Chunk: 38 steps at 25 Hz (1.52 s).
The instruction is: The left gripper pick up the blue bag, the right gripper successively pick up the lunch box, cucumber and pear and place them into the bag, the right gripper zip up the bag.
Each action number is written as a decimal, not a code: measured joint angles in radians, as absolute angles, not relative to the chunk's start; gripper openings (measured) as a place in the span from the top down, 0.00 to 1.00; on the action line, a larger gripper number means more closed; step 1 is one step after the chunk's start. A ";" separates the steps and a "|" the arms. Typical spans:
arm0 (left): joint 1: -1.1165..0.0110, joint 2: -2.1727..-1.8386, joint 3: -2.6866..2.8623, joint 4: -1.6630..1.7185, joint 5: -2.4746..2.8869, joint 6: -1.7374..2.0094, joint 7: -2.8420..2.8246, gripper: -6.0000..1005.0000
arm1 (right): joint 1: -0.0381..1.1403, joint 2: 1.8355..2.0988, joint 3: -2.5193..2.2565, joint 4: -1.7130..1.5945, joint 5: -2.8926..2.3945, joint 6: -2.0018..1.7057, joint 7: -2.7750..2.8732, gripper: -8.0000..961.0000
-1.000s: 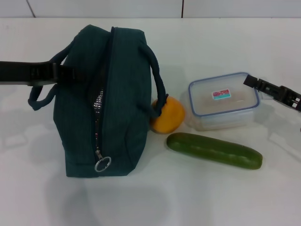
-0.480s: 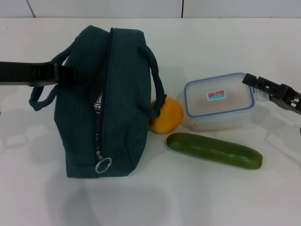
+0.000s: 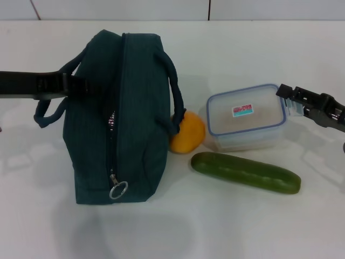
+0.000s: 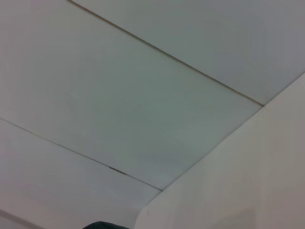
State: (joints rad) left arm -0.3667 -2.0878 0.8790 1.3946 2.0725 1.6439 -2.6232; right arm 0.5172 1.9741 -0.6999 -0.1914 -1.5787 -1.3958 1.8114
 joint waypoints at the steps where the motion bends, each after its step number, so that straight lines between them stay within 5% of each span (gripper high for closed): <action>1: -0.367 -2.088 0.879 1.395 2.072 1.644 -2.623 0.96 | 0.517 1.974 -0.701 -0.192 -1.579 -1.396 1.816 0.43; 38: -0.384 -2.086 0.888 1.355 2.075 1.640 -2.613 0.96 | 0.512 1.977 -0.733 -0.184 -1.580 -1.436 2.002 0.62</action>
